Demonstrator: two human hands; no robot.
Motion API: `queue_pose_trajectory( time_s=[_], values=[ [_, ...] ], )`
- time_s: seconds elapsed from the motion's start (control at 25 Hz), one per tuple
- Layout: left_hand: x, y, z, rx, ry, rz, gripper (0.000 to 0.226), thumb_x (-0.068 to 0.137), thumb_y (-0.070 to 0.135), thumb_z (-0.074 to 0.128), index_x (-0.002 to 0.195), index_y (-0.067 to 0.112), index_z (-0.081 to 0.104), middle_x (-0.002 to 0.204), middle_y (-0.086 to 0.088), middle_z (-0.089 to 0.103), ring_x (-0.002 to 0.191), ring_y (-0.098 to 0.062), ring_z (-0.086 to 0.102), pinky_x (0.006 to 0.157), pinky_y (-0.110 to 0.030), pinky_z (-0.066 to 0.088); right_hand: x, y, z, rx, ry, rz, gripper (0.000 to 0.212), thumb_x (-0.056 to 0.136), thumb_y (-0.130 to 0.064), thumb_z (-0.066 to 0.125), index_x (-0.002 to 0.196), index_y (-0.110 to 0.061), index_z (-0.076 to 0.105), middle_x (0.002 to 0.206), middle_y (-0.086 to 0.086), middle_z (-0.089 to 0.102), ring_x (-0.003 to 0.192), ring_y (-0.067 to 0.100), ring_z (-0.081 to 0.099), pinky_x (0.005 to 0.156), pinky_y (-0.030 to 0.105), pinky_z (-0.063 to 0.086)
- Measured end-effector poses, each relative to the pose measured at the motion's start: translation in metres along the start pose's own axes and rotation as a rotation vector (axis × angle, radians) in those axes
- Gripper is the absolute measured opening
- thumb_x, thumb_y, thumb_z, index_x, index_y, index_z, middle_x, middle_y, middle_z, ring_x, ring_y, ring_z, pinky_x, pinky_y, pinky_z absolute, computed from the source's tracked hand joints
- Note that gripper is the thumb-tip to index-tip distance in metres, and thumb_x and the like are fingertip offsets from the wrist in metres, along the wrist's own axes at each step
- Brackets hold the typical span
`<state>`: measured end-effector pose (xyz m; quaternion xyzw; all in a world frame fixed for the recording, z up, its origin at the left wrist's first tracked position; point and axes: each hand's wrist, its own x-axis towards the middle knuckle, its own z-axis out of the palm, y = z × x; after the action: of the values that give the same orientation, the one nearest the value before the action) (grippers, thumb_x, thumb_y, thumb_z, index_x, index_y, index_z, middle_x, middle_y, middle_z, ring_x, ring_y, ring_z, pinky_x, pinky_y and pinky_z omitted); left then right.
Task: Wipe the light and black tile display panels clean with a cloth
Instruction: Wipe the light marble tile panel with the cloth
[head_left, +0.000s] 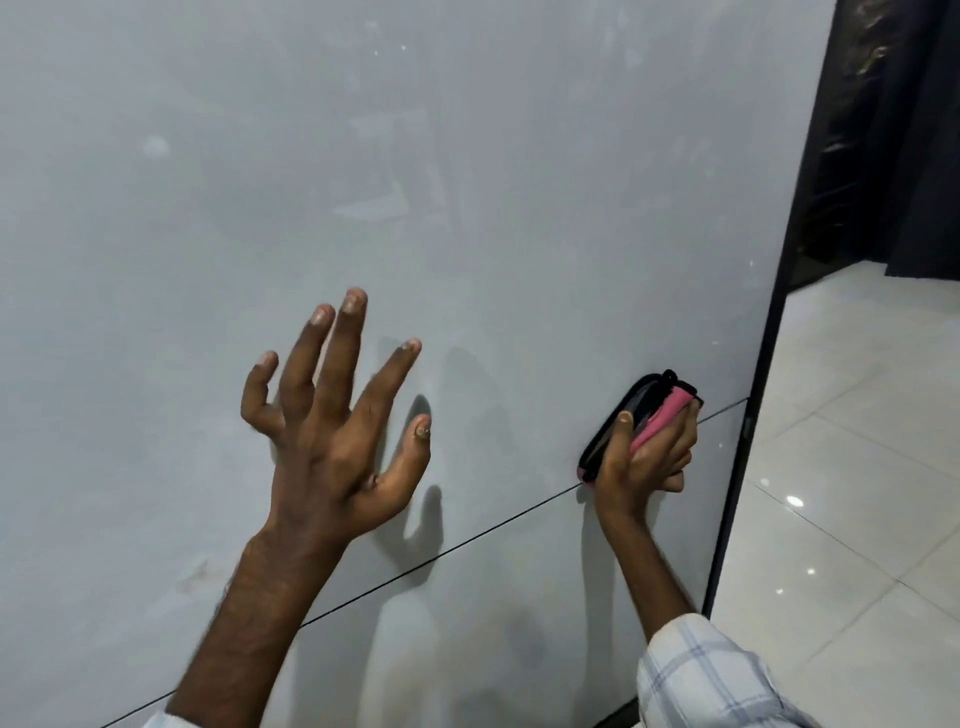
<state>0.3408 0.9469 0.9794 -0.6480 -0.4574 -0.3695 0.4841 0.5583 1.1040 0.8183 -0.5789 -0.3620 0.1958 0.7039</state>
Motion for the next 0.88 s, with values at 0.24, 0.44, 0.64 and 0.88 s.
queue_pose_trajectory(
  time_s=[0.24, 0.44, 0.64, 0.88],
  values=[
    [0.023, 0.034, 0.056, 0.273, -0.03, -0.121, 0.065, 0.097, 0.044, 0.055, 0.156, 0.017, 0.048, 0.169, -0.012, 0.024, 0.153, -0.045, 0.024, 0.119, -0.059, 0.011, -0.03, -0.002, -0.006, -0.186, -0.317, -0.936, 0.089, 0.083, -0.037, 0.058, 0.162, -0.021, 0.019, 0.166, 0.004, 0.023, 0.146, 0.04, 0.03, 0.099, 0.049, 0.027],
    [0.014, 0.032, 0.058, 0.348, -0.077, -0.077, 0.073, 0.095, 0.046, 0.057, 0.159, 0.013, 0.042, 0.17, -0.013, 0.02, 0.155, -0.045, 0.022, 0.123, -0.056, 0.008, 0.05, -0.019, -0.018, -0.062, -0.285, -1.383, 0.073, 0.08, -0.031, 0.066, 0.148, -0.012, 0.046, 0.163, 0.002, 0.035, 0.15, 0.027, 0.032, 0.114, 0.045, 0.024],
    [0.018, 0.035, 0.054, 0.342, -0.122, -0.104, 0.073, 0.096, 0.045, 0.057, 0.16, 0.013, 0.04, 0.17, -0.013, 0.02, 0.158, -0.037, 0.012, 0.125, -0.056, 0.003, 0.069, -0.071, -0.008, -0.142, -0.081, -0.741, 0.083, 0.086, -0.04, 0.063, 0.158, -0.014, 0.03, 0.166, 0.006, 0.03, 0.145, 0.038, 0.033, 0.106, 0.052, 0.025],
    [0.036, 0.034, 0.04, 0.247, -0.086, -0.105, 0.062, 0.096, 0.042, 0.057, 0.153, 0.018, 0.052, 0.168, -0.013, 0.032, 0.159, -0.031, 0.019, 0.116, -0.059, 0.016, 0.068, -0.071, -0.009, -0.121, -0.261, -1.583, 0.087, 0.068, -0.037, 0.073, 0.15, -0.019, 0.05, 0.158, -0.002, 0.044, 0.149, 0.025, 0.034, 0.106, 0.051, 0.032]
  ],
)
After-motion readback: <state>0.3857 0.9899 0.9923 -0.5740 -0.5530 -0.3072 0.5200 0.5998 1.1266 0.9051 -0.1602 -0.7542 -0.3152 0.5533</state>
